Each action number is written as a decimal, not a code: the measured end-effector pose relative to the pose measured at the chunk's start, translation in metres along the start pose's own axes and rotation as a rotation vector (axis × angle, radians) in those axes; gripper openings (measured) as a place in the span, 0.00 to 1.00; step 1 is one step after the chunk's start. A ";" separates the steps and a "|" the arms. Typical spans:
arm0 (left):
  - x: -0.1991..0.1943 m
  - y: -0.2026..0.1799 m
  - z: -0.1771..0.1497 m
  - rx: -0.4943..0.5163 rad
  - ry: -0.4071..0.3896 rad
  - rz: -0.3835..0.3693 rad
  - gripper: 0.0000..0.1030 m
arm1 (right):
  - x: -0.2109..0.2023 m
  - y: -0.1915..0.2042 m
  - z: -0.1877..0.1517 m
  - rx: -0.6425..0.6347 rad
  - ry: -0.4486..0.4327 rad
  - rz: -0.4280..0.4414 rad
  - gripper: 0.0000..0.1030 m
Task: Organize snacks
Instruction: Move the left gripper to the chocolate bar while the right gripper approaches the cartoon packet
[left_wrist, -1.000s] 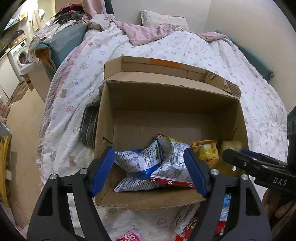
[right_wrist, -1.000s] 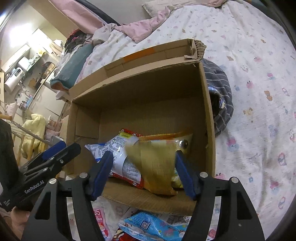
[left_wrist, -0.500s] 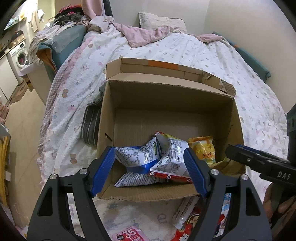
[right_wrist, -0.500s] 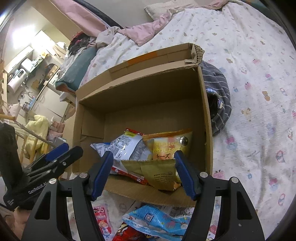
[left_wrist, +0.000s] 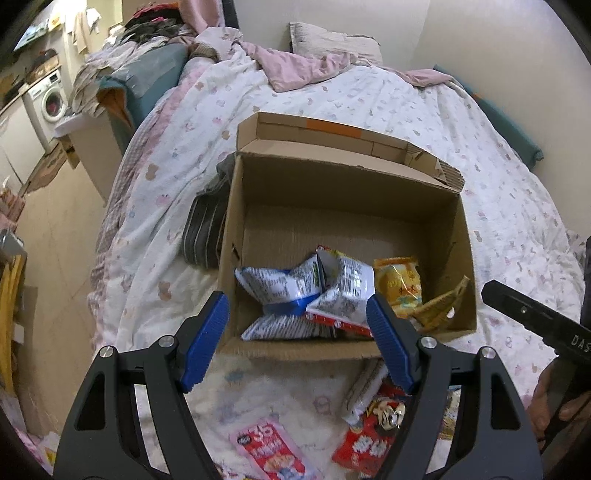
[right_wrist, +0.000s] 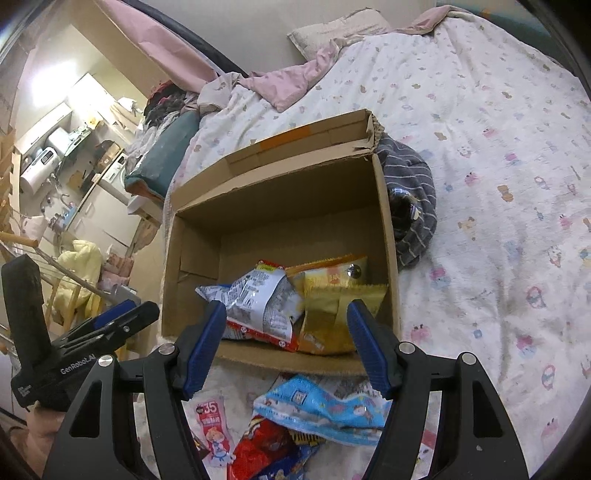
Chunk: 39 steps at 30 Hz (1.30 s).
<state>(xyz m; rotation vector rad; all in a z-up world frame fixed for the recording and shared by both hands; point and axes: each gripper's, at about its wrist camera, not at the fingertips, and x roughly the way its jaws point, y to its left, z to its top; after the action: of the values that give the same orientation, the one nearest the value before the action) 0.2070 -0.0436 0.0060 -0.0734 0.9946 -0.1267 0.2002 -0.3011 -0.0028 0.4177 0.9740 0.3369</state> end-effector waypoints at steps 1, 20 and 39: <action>-0.003 0.001 -0.003 -0.004 -0.002 -0.002 0.72 | -0.002 0.000 -0.003 0.000 0.000 -0.001 0.68; -0.028 0.037 -0.065 -0.058 0.045 -0.002 0.82 | -0.045 -0.028 -0.067 0.025 0.010 -0.077 0.69; 0.017 0.089 -0.131 -0.232 0.341 0.084 0.96 | -0.047 -0.074 -0.098 0.165 0.071 -0.164 0.93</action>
<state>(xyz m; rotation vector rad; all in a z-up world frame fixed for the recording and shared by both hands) 0.1125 0.0420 -0.0905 -0.2280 1.3484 0.0563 0.0990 -0.3689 -0.0531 0.4747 1.1019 0.1243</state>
